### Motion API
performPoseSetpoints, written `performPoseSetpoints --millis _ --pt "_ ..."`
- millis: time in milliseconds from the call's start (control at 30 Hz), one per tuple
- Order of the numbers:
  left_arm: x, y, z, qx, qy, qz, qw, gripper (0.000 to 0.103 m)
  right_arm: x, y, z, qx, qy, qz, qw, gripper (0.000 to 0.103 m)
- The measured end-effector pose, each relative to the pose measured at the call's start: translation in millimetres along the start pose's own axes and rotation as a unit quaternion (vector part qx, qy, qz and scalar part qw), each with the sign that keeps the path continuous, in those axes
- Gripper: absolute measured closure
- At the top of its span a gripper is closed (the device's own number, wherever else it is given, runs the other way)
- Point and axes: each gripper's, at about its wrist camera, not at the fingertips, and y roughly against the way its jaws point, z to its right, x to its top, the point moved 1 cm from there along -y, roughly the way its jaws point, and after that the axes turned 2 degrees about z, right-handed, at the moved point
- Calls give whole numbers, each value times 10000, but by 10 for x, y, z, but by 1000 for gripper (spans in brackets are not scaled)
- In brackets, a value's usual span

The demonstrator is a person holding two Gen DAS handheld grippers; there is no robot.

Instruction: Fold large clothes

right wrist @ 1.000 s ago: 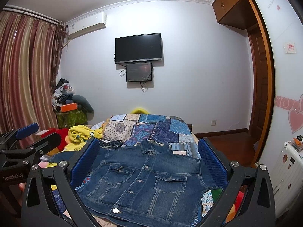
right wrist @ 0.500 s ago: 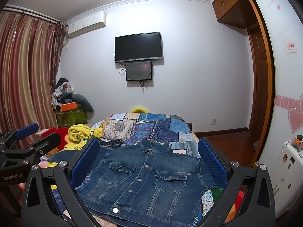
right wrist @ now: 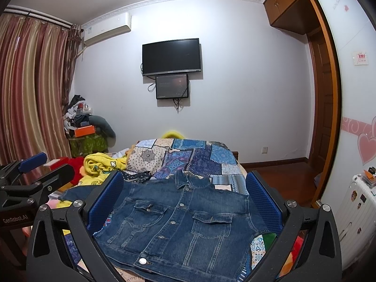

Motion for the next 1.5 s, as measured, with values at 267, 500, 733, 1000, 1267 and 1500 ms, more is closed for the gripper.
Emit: performPoseSetpoints --millis 267,500,733,1000,1267,1500 --pt "0 -121 -93 43 69 -127 9999 0 -11 -106 -16 -29 -7 -134 9999 0" --pt "-46 -393 -279 129 232 -330 9991 0 -43 -307 -44 -25 12 -373 9993 0" --pt "-189 -882 -678 374 563 -734 9950 0 -126 -683 -108 52 84 -799 9968 0" --pt "-541 -1571 -1521 925 1133 -1428 9789 0 -324 -1206 -165 136 139 -1387 9901 0" --pt "-1169 -2061 -2585 1148 2165 -2140 9456 0 -584 -1692 -134 -3 274 -1892 9816 0" --pt "-1862 -2337 -3334 1284 2729 -2919 9077 0 -785 -2100 18 -156 103 -2402 9705 0"
